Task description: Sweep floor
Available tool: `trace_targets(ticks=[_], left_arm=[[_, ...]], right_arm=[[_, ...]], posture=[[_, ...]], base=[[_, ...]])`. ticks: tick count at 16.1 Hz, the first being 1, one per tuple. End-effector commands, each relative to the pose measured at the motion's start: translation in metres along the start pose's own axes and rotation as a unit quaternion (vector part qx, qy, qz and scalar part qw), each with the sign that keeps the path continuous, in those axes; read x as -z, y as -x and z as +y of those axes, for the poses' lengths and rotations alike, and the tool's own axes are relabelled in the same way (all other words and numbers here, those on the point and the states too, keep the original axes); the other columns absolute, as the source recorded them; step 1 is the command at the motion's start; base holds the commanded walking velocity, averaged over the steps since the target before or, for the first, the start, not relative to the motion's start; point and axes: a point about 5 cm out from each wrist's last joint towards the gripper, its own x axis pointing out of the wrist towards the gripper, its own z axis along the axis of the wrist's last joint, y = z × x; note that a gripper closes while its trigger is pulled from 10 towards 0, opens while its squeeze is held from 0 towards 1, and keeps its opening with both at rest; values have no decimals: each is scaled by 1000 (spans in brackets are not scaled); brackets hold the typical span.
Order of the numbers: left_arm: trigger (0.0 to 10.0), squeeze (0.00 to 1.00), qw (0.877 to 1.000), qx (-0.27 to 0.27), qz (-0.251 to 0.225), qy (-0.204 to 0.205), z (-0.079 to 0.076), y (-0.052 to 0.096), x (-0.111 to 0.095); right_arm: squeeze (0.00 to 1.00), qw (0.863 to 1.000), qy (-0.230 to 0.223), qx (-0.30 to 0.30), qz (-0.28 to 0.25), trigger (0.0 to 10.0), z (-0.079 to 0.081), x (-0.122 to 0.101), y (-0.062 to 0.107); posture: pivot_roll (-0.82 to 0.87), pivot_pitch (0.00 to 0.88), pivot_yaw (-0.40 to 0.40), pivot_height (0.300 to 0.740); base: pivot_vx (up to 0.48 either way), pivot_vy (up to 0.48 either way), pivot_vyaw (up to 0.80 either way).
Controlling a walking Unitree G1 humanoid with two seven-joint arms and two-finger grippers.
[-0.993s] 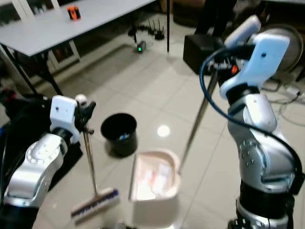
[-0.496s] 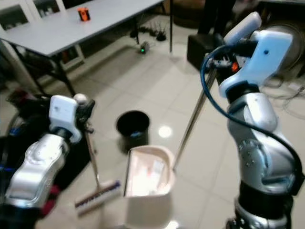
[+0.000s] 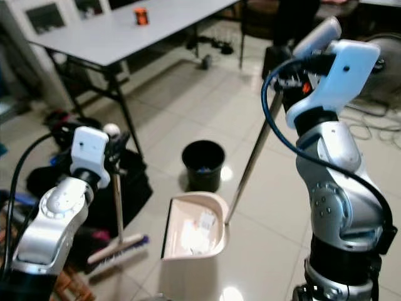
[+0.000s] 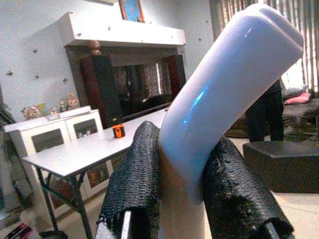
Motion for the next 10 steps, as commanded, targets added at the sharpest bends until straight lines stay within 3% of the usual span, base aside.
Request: trace_targets(ticks=[1, 6, 10], left_arm=[[10000, 0, 999, -14, -29, 23, 2, -4, -14], [10000, 0, 999, -7, -47, 27, -1, -7, -19], [10000, 0, 998, 0, -51, 34, -6, -8, -21]], right_arm=[[0, 999, 8, 2, -32, 10000, -1, -16, -1], [0, 999, 11, 9, -39, 10000, -4, -24, -7], [0, 999, 1, 12, -47, 10000, -6, -28, -12]], posture=[[-37, 0, 64, 740], [-41, 0, 57, 740], [-41, 0, 56, 740]], base=[[0, 0, 0], [0, 0, 0], [310, 0, 0]])
